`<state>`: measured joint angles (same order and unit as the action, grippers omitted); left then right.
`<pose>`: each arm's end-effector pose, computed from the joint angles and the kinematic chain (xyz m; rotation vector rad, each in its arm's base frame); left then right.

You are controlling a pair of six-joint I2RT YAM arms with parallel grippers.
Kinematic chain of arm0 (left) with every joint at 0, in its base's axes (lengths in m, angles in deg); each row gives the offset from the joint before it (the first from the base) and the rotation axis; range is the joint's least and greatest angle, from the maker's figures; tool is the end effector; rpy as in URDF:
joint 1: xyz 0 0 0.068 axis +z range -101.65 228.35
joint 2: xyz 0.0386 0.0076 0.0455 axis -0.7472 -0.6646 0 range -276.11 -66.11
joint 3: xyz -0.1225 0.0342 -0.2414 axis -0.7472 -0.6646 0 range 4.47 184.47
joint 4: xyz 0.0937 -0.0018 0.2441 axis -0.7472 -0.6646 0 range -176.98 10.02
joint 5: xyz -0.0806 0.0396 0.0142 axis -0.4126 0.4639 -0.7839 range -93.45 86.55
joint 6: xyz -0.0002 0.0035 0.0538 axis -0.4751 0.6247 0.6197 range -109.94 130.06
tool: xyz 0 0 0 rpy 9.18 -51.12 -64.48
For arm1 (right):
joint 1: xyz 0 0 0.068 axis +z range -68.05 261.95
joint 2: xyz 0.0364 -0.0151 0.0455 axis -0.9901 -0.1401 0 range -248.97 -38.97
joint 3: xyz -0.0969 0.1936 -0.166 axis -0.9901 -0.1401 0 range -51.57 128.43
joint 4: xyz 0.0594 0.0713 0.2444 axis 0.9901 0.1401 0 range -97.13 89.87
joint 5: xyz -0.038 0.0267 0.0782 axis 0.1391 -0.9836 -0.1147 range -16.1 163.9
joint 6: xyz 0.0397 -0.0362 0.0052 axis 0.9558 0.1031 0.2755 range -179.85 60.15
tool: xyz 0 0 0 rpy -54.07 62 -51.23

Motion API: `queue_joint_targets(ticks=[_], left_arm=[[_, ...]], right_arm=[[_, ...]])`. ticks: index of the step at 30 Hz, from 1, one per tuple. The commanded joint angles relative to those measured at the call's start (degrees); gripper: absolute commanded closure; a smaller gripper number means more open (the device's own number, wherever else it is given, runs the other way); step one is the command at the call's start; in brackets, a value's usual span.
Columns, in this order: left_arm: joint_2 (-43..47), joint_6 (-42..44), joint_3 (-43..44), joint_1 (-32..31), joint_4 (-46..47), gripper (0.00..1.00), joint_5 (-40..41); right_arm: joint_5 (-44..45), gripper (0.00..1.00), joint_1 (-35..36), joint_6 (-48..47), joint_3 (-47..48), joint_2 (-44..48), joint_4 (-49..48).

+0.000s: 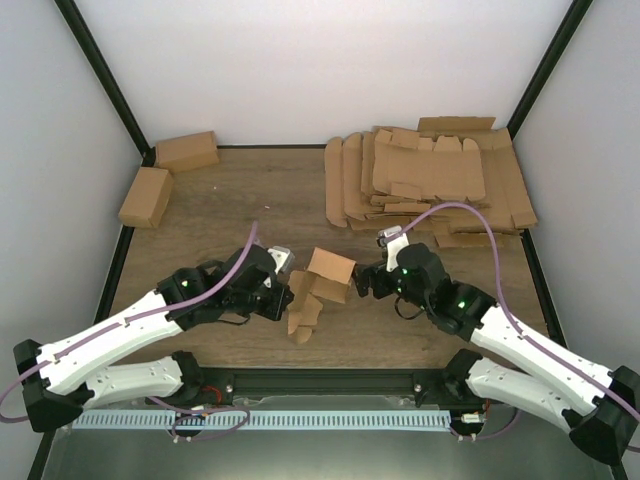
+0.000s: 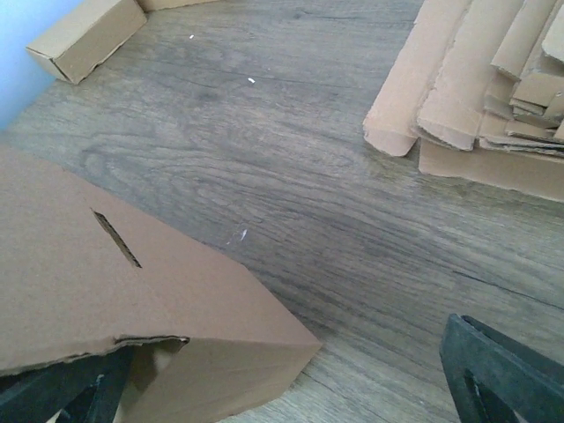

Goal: Fold the paper box

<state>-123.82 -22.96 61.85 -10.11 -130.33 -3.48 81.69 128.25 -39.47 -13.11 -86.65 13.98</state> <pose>0.1014 -0.1652 0.3105 0.5692 2.5210 -0.6617 0.1335 0.1327 0.2734 -0.3991 2.1068 0.5536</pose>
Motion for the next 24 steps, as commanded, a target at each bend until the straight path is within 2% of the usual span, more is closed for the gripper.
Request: queue_joint_targets(ticks=[1, 7, 10, 16, 24], left_arm=[[1.2, -0.1, -1.0, 0.0, -0.9, 0.96, 0.5], [1.2, -0.1, -1.3, 0.1, -0.5, 0.96, 0.3], [1.1, -0.3, -1.5, 0.1, -0.1, 0.96, 0.0], [-0.3, -0.5, 0.5, 0.7, -0.6, 0.96, -1.1], [-4.5, -0.1, 10.9, 2.6, -8.1, 0.96, -4.5]], right_arm=[[-2.6, 0.04, -0.9, -0.4, 0.8, 0.0, -2.4], [-9.3, 0.17, -4.3, -1.8, -1.3, 0.5, -5.2], [-9.9, 0.19, -4.4, -1.2, -2.3, 0.7, -6.5], [-12.9, 0.17, -4.4, -2.8, -3.2, 4.6, -10.5], [-19.5, 0.15, -4.4, -7.0, 1.2, 3.7, -8.6]])
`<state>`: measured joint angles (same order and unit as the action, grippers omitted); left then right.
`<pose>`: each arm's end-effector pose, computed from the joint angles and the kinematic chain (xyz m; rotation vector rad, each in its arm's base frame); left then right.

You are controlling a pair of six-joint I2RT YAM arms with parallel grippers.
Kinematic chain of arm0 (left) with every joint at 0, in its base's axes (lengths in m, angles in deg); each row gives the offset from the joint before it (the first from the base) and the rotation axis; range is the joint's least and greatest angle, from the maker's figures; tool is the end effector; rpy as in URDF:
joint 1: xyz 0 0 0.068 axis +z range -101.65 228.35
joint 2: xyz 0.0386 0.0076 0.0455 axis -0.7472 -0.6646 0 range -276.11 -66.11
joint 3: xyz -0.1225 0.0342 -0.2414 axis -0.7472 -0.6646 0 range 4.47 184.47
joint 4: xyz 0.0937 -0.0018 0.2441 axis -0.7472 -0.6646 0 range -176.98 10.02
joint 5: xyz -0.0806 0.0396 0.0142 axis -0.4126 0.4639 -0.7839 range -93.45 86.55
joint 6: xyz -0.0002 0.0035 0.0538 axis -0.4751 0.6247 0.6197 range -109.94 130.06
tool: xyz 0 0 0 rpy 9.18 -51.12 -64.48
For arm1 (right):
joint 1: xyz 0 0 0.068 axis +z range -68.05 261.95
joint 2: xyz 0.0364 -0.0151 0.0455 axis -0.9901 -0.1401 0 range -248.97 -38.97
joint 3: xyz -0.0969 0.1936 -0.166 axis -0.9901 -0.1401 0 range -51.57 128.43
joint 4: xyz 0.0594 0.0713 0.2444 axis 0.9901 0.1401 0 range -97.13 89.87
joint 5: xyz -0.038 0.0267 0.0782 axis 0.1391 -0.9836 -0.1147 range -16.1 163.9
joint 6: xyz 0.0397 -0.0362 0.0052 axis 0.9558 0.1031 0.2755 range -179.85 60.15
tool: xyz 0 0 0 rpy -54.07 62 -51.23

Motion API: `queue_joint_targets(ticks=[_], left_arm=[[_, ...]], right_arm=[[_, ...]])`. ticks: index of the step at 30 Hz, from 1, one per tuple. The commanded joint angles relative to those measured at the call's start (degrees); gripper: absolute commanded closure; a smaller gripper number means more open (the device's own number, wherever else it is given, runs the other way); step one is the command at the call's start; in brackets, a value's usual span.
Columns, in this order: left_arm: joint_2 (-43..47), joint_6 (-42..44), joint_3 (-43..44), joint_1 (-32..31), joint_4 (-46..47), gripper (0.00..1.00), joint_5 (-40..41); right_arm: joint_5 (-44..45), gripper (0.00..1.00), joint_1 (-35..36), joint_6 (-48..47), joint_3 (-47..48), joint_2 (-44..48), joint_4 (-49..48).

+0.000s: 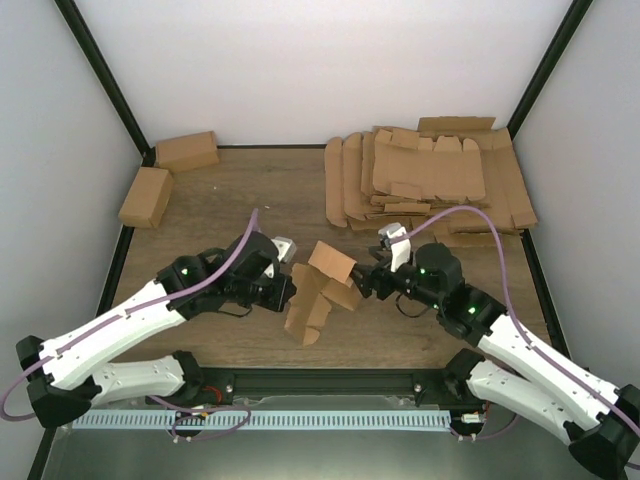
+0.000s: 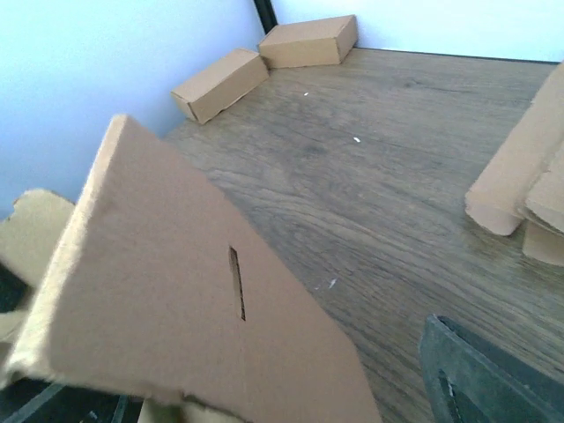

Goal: Fold the paper box

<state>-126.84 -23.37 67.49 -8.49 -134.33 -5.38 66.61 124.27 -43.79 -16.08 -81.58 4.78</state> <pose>0.1088 -0.1687 0.3271 0.5458 2.5603 -0.6689 0.1298 0.1244 0.2857 -0.5380 1.9097 0.7995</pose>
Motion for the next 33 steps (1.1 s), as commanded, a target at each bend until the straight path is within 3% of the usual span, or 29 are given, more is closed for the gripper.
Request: queue_joint_targets(ticks=[1, 12, 24, 28, 33], left_arm=[[-2.4, 0.4, 6.4, 1.2, -5.1, 0.96, -2.8], [-9.6, 4.9, 11.9, 2.4, -12.1, 0.95, -4.0], [-11.5, 8.3, 12.6, 2.9, -10.9, 0.96, -4.6], [-11.6, 9.1, 12.0, 2.9, -10.4, 0.96, -5.7], [-11.8, 9.2, 11.1, 2.9, -9.1, 0.96, -5.8]], right_arm=[[-4.8, 0.14, -0.4, -2.6, 4.4, -1.6, 1.4], [-9.6, 0.01, -0.4, -2.9, 2.7, 2.9, 2.9], [-9.2, 0.0, -0.4, 0.0, 7.5, 1.9, 4.0], [-5.0, 0.07, -0.4, 0.0, 10.6, -3.0, 7.1], [-7.4, 0.19, -0.4, -3.0, 14.1, -8.0, 8.8]])
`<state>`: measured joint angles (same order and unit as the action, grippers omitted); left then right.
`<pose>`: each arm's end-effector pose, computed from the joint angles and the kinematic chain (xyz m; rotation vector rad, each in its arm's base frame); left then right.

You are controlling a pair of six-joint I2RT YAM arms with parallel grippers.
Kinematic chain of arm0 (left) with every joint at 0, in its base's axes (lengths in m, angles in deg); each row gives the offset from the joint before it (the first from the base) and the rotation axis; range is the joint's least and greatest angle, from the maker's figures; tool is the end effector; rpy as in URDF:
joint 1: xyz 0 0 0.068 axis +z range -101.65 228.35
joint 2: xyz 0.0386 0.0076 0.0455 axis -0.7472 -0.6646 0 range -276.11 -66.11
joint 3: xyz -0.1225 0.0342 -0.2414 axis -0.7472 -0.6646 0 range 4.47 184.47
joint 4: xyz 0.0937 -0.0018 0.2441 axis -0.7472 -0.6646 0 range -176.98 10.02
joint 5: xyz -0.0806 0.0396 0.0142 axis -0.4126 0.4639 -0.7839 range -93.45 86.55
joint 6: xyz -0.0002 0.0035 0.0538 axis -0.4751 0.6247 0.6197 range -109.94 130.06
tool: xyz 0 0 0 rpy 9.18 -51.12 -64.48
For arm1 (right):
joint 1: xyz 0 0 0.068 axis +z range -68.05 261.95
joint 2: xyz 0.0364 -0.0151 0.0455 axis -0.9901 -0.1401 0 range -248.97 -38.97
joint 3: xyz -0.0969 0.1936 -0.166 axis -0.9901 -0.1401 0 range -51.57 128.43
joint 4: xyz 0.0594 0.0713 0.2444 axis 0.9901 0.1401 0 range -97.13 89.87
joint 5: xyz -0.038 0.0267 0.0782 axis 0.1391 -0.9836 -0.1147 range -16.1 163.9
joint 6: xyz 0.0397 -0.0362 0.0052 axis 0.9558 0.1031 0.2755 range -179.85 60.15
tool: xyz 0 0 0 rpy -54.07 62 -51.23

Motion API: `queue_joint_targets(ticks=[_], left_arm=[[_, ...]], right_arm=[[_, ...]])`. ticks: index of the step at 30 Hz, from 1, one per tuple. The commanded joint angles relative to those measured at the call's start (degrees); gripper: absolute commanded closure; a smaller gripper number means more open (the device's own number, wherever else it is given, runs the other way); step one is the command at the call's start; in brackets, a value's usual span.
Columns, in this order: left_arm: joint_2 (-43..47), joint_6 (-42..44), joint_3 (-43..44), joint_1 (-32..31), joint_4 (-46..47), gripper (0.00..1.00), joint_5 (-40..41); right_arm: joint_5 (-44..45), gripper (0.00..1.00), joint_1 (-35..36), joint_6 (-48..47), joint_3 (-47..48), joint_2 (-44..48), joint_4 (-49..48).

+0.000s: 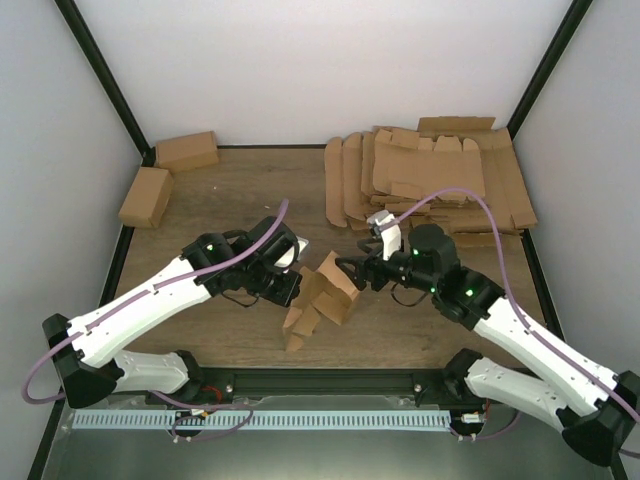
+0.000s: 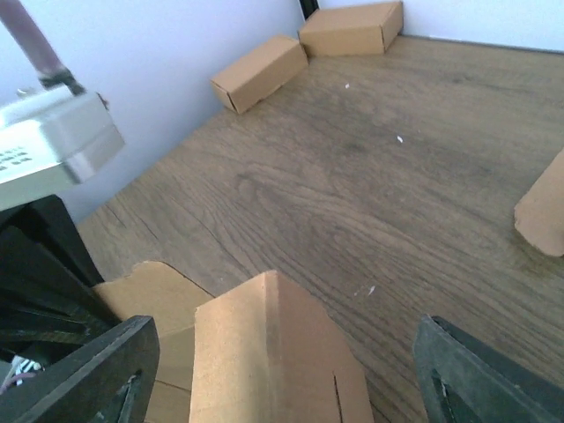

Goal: Fold the paper box

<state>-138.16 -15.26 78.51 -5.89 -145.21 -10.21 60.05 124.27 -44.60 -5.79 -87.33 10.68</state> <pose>0.1315 -0.1896 0.3355 0.7383 2.7057 -0.5541 0.1377 0.1369 0.3218 -0.6375 1.9204 0.8897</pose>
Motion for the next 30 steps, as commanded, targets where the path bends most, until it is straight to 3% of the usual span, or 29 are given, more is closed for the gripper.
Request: queue_joint_targets(ticks=[1, 12, 23, 30], left_arm=[[-0.5, 1.1, -0.1, 0.3, 2.1, 0.96, -0.9], [0.1, 0.4, -2.7, 0.3, 4.6, 0.96, -1.0], [0.7, 0.0, -3.8, 0.3, 5.6, 0.96, -1.3], [1.1, -0.4, -4.9, 0.4, 6.5, 0.96, -1.6]], right_arm=[[-2.0, 0.2, -0.4, -2.7, 4.1, -2.7, 3.0], [-12.5, 0.4, -0.4, -4.8, 3.9, -5.1, 4.5], [-10.7, 0.43, 0.1, -5.5, 2.1, -5.6, 6.6], [-4.5, 0.43, 4.2, -5.5, 1.6, -5.8, 7.5]])
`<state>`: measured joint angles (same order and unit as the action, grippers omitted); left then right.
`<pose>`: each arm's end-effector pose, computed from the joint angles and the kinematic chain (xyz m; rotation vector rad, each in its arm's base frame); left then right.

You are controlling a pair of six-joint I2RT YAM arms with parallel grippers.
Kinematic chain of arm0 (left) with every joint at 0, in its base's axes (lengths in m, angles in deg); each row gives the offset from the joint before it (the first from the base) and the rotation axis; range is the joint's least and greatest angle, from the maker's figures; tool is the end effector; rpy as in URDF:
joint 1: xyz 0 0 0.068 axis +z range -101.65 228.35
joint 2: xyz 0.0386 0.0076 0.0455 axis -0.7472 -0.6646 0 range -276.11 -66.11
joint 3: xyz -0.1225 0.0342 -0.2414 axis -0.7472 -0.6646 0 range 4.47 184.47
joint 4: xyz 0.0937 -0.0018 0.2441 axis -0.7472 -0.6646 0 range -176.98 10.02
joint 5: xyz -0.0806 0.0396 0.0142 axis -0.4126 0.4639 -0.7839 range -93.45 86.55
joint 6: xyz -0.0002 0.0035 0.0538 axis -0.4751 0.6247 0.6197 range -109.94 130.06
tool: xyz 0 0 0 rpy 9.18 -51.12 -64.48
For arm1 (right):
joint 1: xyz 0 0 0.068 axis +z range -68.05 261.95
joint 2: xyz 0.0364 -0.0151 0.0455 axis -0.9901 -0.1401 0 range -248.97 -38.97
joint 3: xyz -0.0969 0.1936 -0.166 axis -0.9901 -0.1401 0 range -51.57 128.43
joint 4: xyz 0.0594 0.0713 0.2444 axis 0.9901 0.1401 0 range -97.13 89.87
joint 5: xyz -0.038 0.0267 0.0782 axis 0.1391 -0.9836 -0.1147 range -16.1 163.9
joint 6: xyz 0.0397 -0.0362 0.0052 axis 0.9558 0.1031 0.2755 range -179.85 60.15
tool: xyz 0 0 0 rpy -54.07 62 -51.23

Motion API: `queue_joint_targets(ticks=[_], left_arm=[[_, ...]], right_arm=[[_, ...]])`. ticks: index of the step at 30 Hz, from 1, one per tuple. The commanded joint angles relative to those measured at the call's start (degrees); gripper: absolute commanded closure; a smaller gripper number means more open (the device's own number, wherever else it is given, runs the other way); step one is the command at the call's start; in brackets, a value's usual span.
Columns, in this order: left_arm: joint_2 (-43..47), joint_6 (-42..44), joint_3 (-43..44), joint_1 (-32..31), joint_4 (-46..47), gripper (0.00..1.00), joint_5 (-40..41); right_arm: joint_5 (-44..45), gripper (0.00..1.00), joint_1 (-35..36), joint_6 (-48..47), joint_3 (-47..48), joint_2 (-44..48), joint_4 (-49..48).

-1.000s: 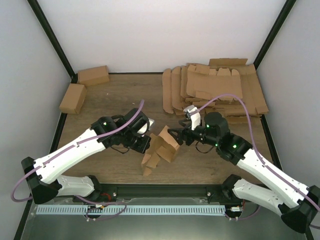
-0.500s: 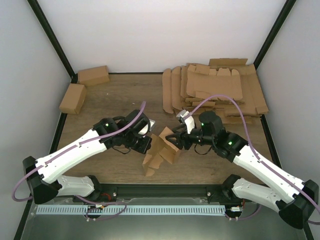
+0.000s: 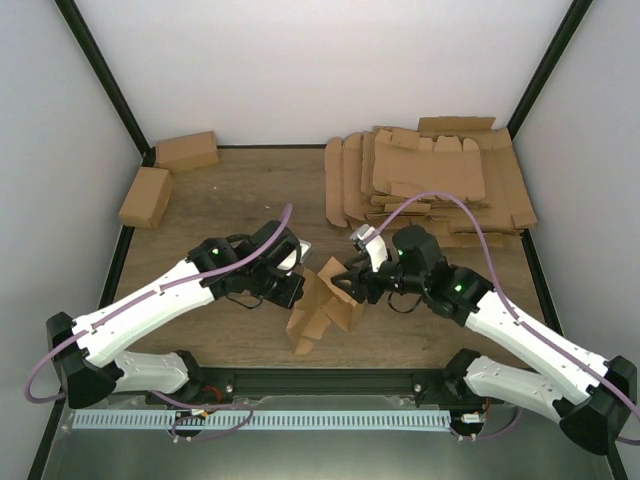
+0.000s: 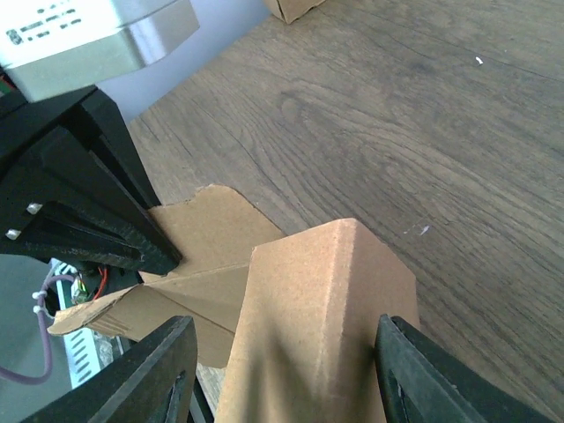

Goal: Fold the paper box

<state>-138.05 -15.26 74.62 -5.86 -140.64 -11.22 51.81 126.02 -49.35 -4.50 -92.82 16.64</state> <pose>0.1339 -0.1938 0.3199 0.7431 2.6986 -0.5849 0.1393 0.1535 0.3029 -0.8706 2.0364 0.9581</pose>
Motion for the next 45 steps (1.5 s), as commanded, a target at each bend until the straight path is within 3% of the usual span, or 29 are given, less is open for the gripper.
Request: queue_joint_targets(ticks=[1, 8, 24, 29, 35, 41, 45], left_arm=[[1.1, -0.4, -1.0, 0.4, 2.1, 0.96, -0.7], [1.5, -0.8, -1.3, 0.6, 2.3, 0.96, -0.8], [2.3, -1.0, -2.7, 0.8, 3.3, 0.96, -1.4], [2.7, -1.2, -2.7, 0.8, 3.2, 0.96, -1.2], [2.9, -1.4, -2.8, 0.8, 3.4, 0.96, -1.3], [2.5, -1.5, -2.8, 0.8, 3.5, 0.96, -1.5], [2.3, -1.5, -2.8, 0.8, 3.8, 0.96, -1.9]], right_arm=[[5.1, 0.43, 3.4, -0.8, 0.4, -0.6, 1.7], [11.3, 0.37, 6.0, -1.2, 1.1, -1.3, 2.5], [14.1, 0.29, 6.1, -6.4, 6.9, 0.2, 5.4], [13.0, 0.42, 6.1, -7.7, 9.4, -2.0, 8.5], [13.8, 0.49, 6.6, -7.6, 10.6, -5.2, 11.9], [13.1, 0.66, 7.7, -7.3, 10.3, -5.9, 13.8], [13.9, 0.68, 8.7, -7.1, 9.3, -6.8, 14.7]])
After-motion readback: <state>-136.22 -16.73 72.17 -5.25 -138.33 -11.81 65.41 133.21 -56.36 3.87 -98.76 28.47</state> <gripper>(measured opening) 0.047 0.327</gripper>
